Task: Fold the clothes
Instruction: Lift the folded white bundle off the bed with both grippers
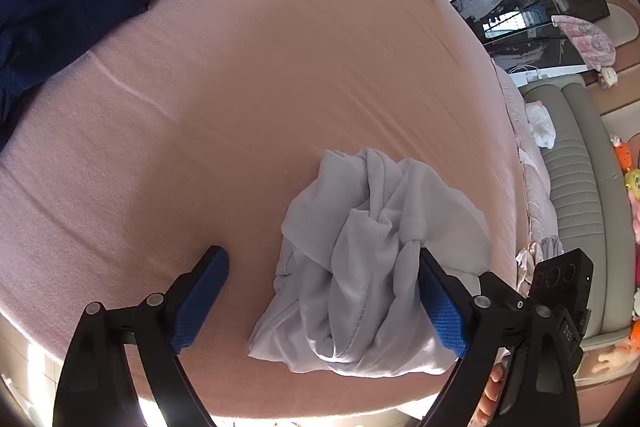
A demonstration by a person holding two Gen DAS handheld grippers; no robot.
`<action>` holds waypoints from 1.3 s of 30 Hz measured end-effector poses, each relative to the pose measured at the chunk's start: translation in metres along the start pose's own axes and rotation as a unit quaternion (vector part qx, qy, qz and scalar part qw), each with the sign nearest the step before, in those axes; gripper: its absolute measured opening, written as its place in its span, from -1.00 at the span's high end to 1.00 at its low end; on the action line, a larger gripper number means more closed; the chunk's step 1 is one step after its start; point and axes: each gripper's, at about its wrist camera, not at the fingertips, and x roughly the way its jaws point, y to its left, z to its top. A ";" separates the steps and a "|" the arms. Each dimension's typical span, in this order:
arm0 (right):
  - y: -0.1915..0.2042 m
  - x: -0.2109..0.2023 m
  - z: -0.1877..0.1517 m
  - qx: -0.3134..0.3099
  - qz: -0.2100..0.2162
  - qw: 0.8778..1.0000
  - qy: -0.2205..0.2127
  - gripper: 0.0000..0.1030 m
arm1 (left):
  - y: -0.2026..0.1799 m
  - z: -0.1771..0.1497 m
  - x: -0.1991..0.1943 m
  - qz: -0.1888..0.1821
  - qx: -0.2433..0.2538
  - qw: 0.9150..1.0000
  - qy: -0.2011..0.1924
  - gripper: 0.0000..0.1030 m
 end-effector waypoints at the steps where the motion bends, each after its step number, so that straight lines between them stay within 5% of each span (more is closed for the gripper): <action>1: 0.000 0.000 0.000 0.000 0.002 1.000 -0.002 -0.63 | 0.001 -0.001 0.000 -0.004 -0.002 1.000 -0.003 -0.81; 8: 0.001 0.006 -0.001 0.028 0.031 0.999 -0.020 -0.69 | -0.004 -0.010 -0.002 -0.020 -0.028 0.999 -0.014 -0.82; 13: 0.005 0.016 -0.002 0.052 0.046 0.997 -0.027 -0.69 | -0.006 -0.015 0.005 -0.093 -0.062 0.994 0.019 -0.82; 16: -0.007 0.018 -0.002 0.084 0.077 0.993 -0.042 -0.69 | -0.005 -0.020 0.007 -0.102 -0.074 0.992 0.011 -0.82; 27: -0.021 0.020 -0.009 0.094 0.072 0.991 -0.068 0.05 | -0.036 -0.036 0.010 0.000 -0.029 0.996 -0.079 -0.82; 36: -0.014 0.018 -0.011 0.091 0.052 0.991 -0.079 0.04 | -0.029 -0.038 0.006 -0.010 -0.032 0.994 -0.107 -0.76; 39: -0.015 0.018 -0.011 0.094 0.052 0.991 -0.082 0.05 | -0.036 -0.041 0.003 -0.001 -0.019 0.993 -0.119 -0.55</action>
